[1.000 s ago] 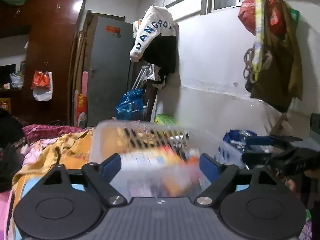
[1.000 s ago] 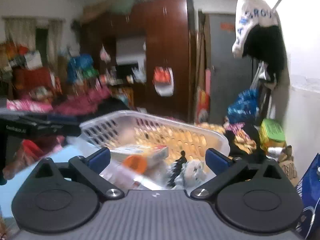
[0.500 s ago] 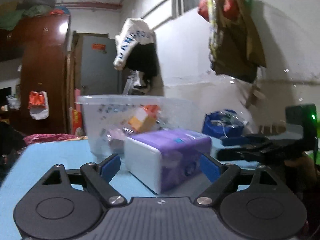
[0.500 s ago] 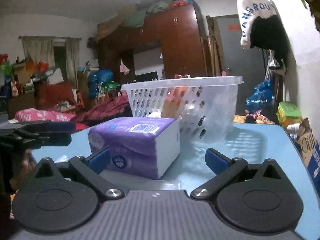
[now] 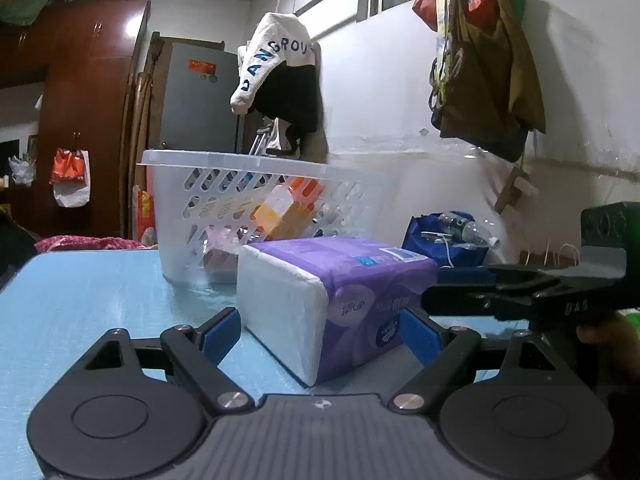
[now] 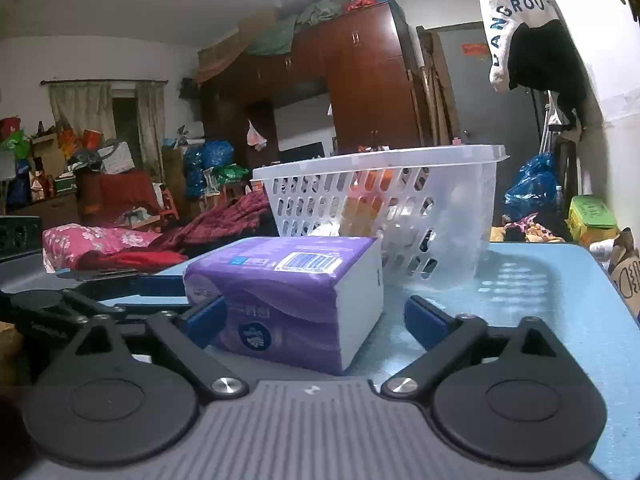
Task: Organize objects
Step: 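Reach both tools to the purple tissue pack and close on it, then lift the tissue pack with both tools, carry it over the basket, open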
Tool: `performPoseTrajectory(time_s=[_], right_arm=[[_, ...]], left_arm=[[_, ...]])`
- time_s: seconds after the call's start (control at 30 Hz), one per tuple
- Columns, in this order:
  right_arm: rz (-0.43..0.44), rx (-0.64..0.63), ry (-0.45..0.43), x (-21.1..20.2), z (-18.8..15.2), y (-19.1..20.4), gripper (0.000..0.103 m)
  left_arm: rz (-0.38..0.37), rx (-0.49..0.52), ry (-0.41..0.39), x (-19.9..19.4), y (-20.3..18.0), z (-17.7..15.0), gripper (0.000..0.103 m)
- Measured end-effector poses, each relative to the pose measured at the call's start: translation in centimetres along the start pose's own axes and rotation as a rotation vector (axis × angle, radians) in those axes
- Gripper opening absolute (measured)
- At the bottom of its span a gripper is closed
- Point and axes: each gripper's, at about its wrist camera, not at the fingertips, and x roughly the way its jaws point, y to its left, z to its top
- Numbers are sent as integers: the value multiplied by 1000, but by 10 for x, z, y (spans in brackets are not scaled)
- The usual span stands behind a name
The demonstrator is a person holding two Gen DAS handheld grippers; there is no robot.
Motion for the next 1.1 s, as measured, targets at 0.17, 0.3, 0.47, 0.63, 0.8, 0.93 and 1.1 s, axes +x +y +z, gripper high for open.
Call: performPoseTrajectory(time_s=[0.17, 0.3, 0.47, 0.63, 0.8, 0.93, 1.1], right_arm=[[39, -2, 22, 7, 1, 5, 80], [43, -2, 31, 9, 0, 4, 72], [15, -19, 40, 8, -2, 4, 57], [-5, -41, 41, 7, -4, 8, 54], [-20, -78, 27, 3, -8, 14, 49], [-14, -78, 17, -1, -8, 14, 47], [-5, -79, -4, -5, -7, 12, 46]], left_arm=[[-18, 3, -11, 5, -1, 2, 87], [-39, -3, 1, 9, 1, 1, 70], [-8, 21, -2, 11, -2, -1, 60], [2, 56, -6, 9, -5, -2, 59], [-22, 62, -17, 5, 0, -3, 57], [-56, 70, -25, 0, 5, -3, 55], [-103, 59, -27, -2, 12, -2, 52]])
